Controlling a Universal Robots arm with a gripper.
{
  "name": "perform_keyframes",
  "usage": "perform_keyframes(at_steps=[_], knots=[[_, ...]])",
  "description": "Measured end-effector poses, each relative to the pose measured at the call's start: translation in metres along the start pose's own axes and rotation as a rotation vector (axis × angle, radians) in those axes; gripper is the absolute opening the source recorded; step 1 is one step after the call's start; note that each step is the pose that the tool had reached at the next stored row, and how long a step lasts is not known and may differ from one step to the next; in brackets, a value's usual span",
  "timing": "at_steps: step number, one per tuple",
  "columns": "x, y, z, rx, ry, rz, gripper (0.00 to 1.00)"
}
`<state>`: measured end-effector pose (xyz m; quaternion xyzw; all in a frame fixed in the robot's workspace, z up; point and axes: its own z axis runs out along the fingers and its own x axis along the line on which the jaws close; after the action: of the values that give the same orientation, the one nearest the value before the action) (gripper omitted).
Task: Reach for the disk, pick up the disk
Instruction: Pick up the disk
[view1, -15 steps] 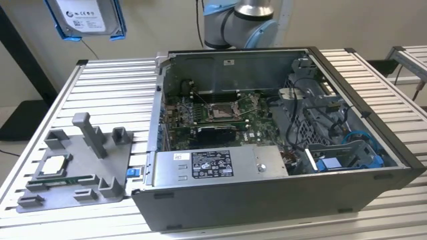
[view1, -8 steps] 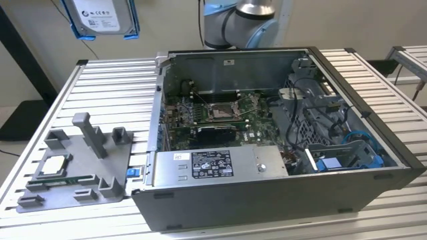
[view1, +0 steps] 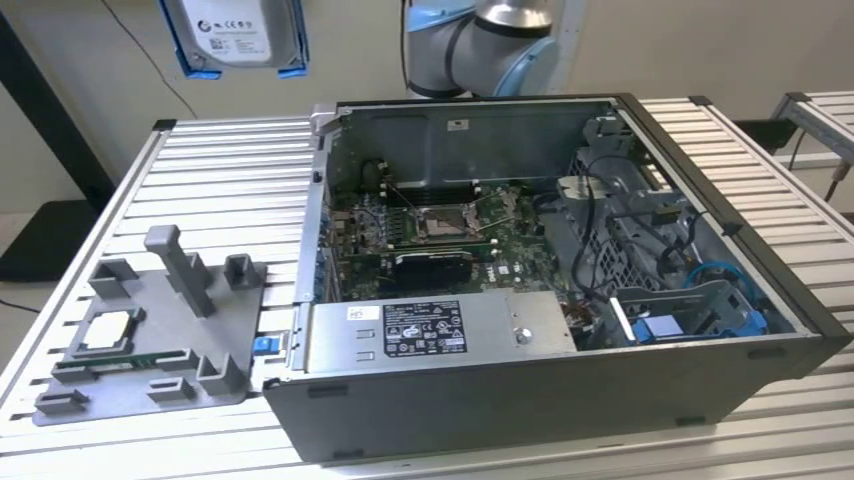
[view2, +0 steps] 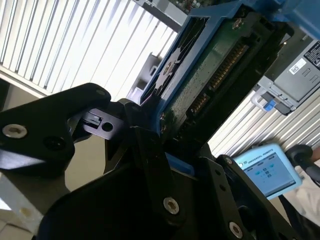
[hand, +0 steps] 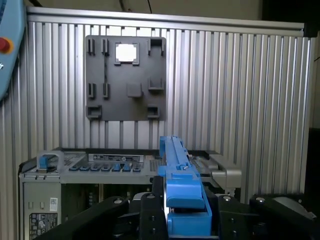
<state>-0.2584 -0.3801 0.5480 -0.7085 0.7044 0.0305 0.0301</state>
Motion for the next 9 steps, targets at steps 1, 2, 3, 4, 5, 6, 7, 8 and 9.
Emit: perform_keyframes(at_steps=[1,2,3,4,5,6,7,8,9], knots=[[0.0,-0.0033,0.0,0.0,0.0,0.0,0.0],[0.0001,-0.0066,0.0,0.0,0.0,0.0,0.0],[0.0001,-0.0102,0.0,0.0,0.0,0.0,0.0],[0.0001,-0.0136,0.0,-0.0001,0.0,0.0,0.0],[0.0001,-0.0169,0.0,0.0,0.0,0.0,0.0],[0.0001,-0.0202,0.0,0.0,0.0,0.0,0.0],[0.0002,-0.0235,0.0,0.0,0.0,0.0,0.0],[0.0002,-0.0268,0.0,0.0,0.0,0.0,0.0],[0.0002,-0.0303,0.0,0.0,0.0,0.0,0.0]])
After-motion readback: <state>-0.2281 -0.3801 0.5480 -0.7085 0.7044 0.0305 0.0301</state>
